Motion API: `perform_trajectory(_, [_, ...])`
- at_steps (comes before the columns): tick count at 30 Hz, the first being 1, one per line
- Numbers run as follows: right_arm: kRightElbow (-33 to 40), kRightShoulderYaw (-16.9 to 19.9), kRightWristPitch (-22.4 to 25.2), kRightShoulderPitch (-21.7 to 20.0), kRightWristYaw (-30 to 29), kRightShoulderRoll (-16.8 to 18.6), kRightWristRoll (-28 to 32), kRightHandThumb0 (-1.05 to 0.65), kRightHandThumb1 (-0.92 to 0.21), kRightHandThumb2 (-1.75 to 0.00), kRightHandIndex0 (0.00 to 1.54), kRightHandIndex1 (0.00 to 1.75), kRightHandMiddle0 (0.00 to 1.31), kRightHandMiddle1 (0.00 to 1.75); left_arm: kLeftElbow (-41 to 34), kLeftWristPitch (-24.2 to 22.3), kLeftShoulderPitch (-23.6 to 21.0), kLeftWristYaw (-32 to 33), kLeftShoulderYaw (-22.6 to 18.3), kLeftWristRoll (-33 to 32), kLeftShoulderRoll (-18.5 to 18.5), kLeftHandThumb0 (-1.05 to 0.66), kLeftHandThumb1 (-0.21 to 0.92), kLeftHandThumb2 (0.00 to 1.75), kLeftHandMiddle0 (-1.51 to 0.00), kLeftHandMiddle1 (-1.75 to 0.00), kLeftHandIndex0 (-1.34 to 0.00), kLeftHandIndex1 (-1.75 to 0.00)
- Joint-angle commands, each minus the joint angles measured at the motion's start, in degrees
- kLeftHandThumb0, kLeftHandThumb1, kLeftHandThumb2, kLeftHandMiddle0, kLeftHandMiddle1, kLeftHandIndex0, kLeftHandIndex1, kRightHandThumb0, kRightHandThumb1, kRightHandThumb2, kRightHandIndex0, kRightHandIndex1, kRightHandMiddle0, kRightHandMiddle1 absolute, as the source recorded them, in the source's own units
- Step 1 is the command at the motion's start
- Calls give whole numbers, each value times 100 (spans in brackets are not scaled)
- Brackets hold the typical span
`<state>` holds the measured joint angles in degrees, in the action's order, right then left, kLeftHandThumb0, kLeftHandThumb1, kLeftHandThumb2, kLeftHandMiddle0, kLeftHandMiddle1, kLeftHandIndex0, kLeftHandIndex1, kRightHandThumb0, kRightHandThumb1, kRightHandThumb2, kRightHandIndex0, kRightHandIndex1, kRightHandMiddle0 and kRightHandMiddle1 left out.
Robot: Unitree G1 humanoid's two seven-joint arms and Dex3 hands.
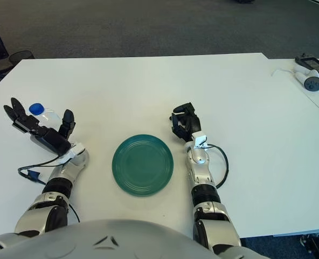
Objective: Put the bottle into the plate.
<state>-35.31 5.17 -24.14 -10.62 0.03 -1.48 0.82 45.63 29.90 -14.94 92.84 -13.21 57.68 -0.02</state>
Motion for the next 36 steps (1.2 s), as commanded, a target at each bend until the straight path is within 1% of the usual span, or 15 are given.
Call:
perform_trajectory(1, [-596,70,467,399,-43,-23,29,-36,-79,-70,31,143,27,175,844,-234,869,-399,420,-370,28,-105,92,35,0,-1,0,-2])
perform_trajectory(4, [-618,69,470,389,-50,-29,26,-36,-79,-70,31,143,27,175,746,-142,901,-657,576,-739,82,-105,92,29,0,0,0,-1])
perform_trajectory(8, [-676,79,425,372,-55,-36,28,-36,-79,-70,31,144,27,175,654,-23,968,-1084,672,-1309,41,-105,92,22,0,0,0,0])
perform_trajectory(13, [-747,79,415,352,3,-72,33,-36,-79,-70,31,143,27,175,472,70,1050,-1564,673,-1942,-45,-105,92,16,0,0,0,0])
perform_trajectory(18, [-722,63,482,345,74,-124,33,-36,-81,-67,31,142,25,175,267,17,1119,-1815,677,-2341,-120,-105,92,12,0,0,0,0])
perform_trajectory(24, [-744,76,528,317,152,-165,66,-36,-83,-65,32,142,25,175,12,-290,1205,-1987,619,-2747,-229,-105,92,14,0,0,0,0])
perform_trajectory(31, [-812,107,475,271,200,-190,116,-36,-82,-65,31,145,25,175,5,-606,1150,-1865,607,-2961,-224,-105,92,16,0,0,0,0])
perform_trajectory(35, [-845,107,437,252,183,-200,97,-36,-81,-67,30,147,26,175,93,-836,1054,-1758,590,-3035,-176,-105,92,23,0,0,0,0])
perform_trajectory(36, [-855,111,431,247,183,-205,97,-23,-80,-66,33,146,25,175,104,-874,1040,-1747,596,-3052,-173,-105,92,25,0,0,0,0])
